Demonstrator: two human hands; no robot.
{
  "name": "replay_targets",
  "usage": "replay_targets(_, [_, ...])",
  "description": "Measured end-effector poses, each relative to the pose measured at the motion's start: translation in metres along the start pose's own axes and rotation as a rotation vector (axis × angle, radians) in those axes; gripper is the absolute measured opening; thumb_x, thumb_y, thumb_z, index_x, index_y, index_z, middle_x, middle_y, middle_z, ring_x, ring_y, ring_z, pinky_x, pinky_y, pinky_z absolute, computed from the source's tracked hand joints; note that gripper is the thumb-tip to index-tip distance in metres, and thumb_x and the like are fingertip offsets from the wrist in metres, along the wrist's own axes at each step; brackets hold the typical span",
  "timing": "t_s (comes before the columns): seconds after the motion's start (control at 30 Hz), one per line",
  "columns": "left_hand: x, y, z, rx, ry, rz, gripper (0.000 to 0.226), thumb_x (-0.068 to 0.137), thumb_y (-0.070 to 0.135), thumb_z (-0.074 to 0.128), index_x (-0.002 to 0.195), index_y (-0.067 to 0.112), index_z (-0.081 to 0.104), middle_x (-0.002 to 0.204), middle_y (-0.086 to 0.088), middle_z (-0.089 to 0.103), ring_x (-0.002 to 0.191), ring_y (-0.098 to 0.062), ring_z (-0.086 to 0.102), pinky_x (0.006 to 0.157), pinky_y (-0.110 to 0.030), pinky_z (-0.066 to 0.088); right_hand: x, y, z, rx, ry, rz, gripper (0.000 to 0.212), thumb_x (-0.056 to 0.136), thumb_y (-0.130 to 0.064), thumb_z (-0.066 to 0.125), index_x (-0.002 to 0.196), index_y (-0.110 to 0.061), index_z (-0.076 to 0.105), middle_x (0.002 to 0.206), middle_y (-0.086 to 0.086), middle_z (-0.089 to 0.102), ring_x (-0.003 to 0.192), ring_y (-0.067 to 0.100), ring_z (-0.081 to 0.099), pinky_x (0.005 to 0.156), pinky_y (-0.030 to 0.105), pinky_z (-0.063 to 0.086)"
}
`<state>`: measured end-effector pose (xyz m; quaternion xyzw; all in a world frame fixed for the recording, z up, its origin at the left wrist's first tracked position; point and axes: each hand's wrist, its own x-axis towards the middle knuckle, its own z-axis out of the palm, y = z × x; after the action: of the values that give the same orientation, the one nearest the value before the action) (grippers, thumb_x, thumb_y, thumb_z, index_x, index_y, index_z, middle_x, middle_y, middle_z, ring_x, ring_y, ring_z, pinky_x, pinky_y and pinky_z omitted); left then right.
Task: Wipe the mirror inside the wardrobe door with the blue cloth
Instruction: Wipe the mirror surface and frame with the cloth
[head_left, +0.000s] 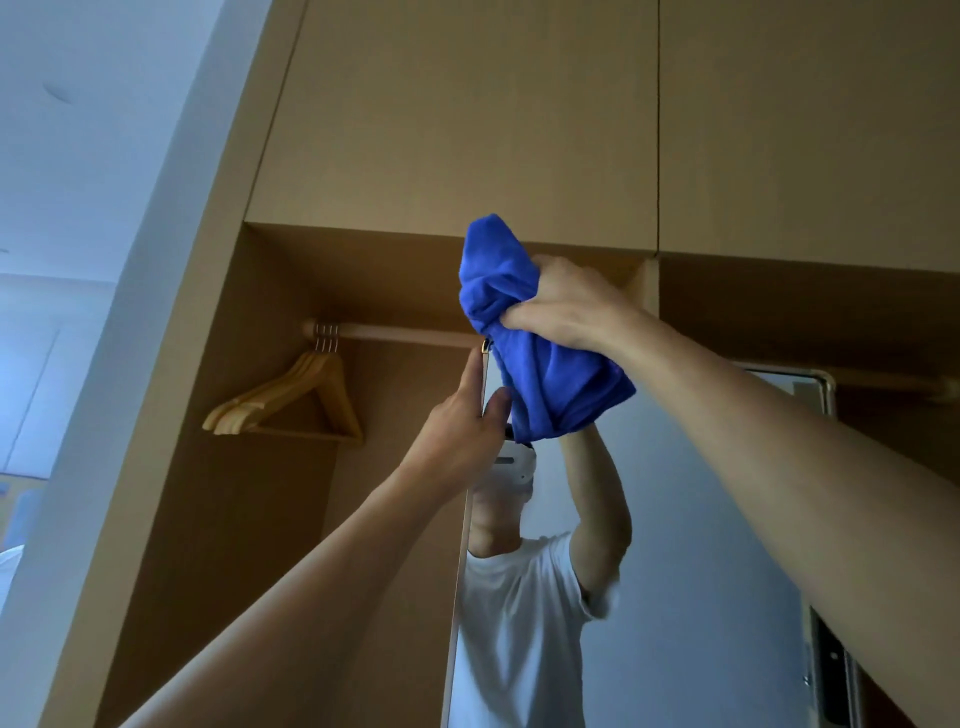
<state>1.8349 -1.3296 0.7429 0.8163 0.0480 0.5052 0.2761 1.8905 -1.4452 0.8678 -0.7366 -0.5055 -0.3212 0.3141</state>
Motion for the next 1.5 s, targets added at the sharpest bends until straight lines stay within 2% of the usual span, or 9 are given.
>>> replay_targets(0.17, [-0.007,0.003,-0.003,-0.044,-0.011,0.004,0.061,0.107,0.032,0.036,0.158,0.048,0.006,0.088,-0.009,0.063,0.076,-0.032,0.061,0.085,-0.049,0.054,-0.007,0.016,-0.017,0.01,-0.01,0.018,0.017,0.078,-0.024,0.069,0.094,-0.022,0.062,0.091,0.003,0.07,0.085,0.022,0.066,0.069,0.034,0.049])
replay_targets(0.33, [-0.012,0.004,-0.004,-0.072,-0.015,-0.013,0.059,0.108,0.03,0.036,0.158,0.047,0.01,0.119,-0.023,0.067,0.107,-0.044,0.064,0.091,-0.049,0.053,-0.016,0.041,-0.04,-0.053,-0.018,0.142,0.021,0.078,-0.026,0.07,0.096,-0.017,0.063,0.094,0.009,0.072,0.087,0.027,0.069,0.082,0.044,0.055])
replay_targets(0.57, [-0.022,-0.011,-0.001,-0.058,0.009,0.025,0.05,0.106,0.03,0.033,0.15,0.052,0.025,0.085,0.007,0.065,0.079,-0.02,0.064,0.08,-0.041,0.054,-0.018,0.033,-0.034,-0.108,0.015,0.129,0.018,0.078,-0.03,0.066,0.093,-0.021,0.061,0.091,0.006,0.07,0.085,0.025,0.067,0.074,0.039,0.053])
replay_targets(0.7, [-0.034,-0.027,0.001,-0.106,0.044,-0.008,0.037,0.109,0.036,0.033,0.142,0.043,0.046,0.1,0.015,0.065,0.073,0.007,0.064,0.058,-0.008,0.046,-0.011,0.008,-0.012,-0.079,0.01,-0.005,0.02,0.08,-0.033,0.066,0.097,-0.024,0.061,0.092,0.002,0.07,0.086,0.022,0.066,0.081,0.042,0.053])
replay_targets(0.77, [-0.039,-0.032,0.002,-0.128,0.047,-0.019,0.031,0.109,0.034,0.035,0.132,0.035,0.056,0.1,0.011,0.066,0.067,0.015,0.062,0.054,-0.003,0.042,-0.006,-0.003,-0.004,-0.078,0.004,-0.038,0.019,0.079,-0.031,0.067,0.095,-0.023,0.062,0.091,0.002,0.071,0.086,0.021,0.066,0.082,0.042,0.054])
replay_targets(0.97, [-0.047,-0.035,0.003,-0.066,0.072,-0.109,0.029,0.106,0.029,0.037,0.113,0.019,0.064,0.092,-0.004,0.068,0.086,-0.023,0.064,0.068,-0.032,0.047,-0.003,-0.02,0.007,-0.358,0.003,-0.213,0.014,0.079,-0.036,0.061,0.09,-0.03,0.054,0.076,-0.003,0.062,0.074,0.026,0.062,0.068,0.039,0.051])
replay_targets(1.13, [-0.054,-0.04,0.006,-0.173,0.078,-0.156,0.026,0.104,0.03,0.039,0.104,0.029,0.065,0.089,0.002,0.069,0.067,-0.004,0.065,0.066,-0.026,0.054,-0.022,-0.017,0.026,-0.573,0.111,-0.547,0.031,0.082,-0.025,0.059,0.11,-0.034,0.049,0.082,-0.009,0.054,0.088,0.019,0.043,0.061,0.035,0.037])
replay_targets(1.37, [-0.078,-0.045,0.014,-0.259,0.04,-0.233,0.042,0.092,0.041,0.038,0.12,0.025,0.066,0.107,-0.003,0.071,0.097,-0.027,0.068,0.091,-0.052,0.057,-0.046,-0.03,0.051,-0.712,-0.024,-0.636,0.02,0.081,-0.032,0.058,0.098,-0.033,0.046,0.075,-0.01,0.049,0.089,0.017,0.042,0.058,0.034,0.031])
replay_targets(1.5, [-0.094,-0.051,0.019,-0.348,0.032,-0.291,0.06,0.072,0.061,0.047,0.101,0.012,0.066,0.076,0.006,0.068,0.074,-0.023,0.061,0.073,-0.043,0.052,-0.07,-0.028,0.072,-0.704,-0.055,-0.635,0.024,0.081,-0.031,0.056,0.103,-0.028,0.048,0.076,-0.007,0.048,0.087,0.018,0.041,0.064,0.037,0.034])
